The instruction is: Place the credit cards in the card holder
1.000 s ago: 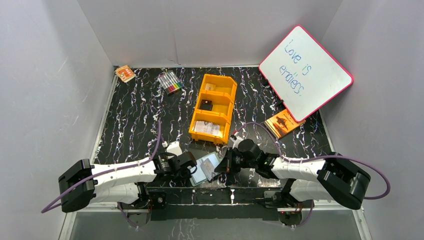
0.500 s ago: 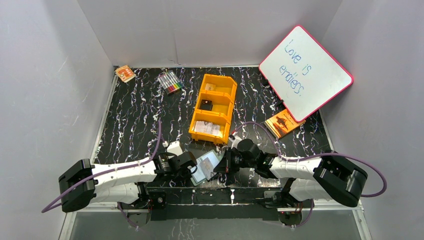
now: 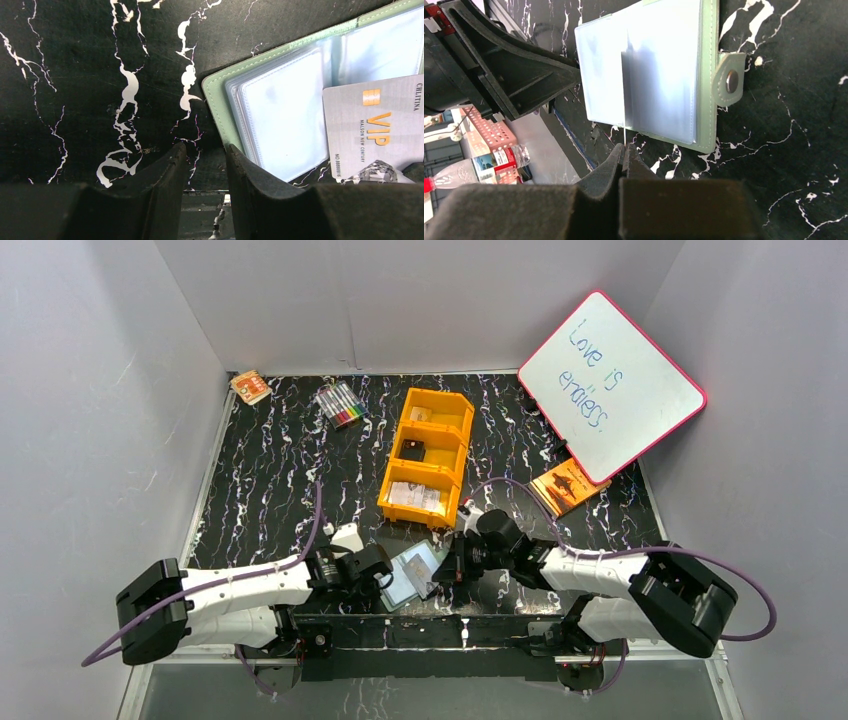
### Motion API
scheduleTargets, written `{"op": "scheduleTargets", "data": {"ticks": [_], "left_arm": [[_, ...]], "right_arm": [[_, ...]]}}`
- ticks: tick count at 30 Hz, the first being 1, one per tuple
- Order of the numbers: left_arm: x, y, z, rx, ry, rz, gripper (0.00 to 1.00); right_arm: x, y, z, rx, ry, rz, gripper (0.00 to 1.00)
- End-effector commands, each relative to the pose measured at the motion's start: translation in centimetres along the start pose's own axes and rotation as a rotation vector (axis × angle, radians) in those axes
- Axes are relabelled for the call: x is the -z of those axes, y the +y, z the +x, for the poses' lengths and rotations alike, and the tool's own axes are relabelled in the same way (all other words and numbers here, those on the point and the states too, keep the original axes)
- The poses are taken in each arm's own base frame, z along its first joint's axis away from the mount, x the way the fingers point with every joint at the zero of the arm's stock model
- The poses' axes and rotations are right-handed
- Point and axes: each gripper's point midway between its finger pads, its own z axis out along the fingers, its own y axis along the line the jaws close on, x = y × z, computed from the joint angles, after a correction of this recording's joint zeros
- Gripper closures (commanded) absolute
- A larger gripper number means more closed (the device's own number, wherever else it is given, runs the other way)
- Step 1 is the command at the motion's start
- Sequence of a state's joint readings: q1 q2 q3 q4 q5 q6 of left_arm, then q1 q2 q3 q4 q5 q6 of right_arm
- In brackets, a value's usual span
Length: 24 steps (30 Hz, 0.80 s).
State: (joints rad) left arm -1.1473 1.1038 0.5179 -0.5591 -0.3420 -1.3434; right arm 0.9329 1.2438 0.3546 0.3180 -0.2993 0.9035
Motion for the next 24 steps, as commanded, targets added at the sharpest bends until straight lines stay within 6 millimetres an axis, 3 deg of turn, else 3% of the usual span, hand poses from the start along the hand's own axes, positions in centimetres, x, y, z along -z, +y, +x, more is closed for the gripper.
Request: {"op": "scheduleTargets", "data": {"ticks": [1,12,24], "left_arm": [[-0.2,1.9,-0.4,-0.043,-0.023,-0.087,0.66],[-0.6,1.5,0.0,-0.06,-0.006,-0.08,0.66],[-0.9,1.5,0.3,-0.097,0.011,-0.079,0.66]], "right_arm": [[0.0,1.8,-1.0,0.073,0.025,-0.06,1.0],[-0.6,2.7,-1.0,0.116,0.089,-0.113,1.0],[-1.2,1.6,-1.8,0.189,0.091,-0.089,1.0]]}}
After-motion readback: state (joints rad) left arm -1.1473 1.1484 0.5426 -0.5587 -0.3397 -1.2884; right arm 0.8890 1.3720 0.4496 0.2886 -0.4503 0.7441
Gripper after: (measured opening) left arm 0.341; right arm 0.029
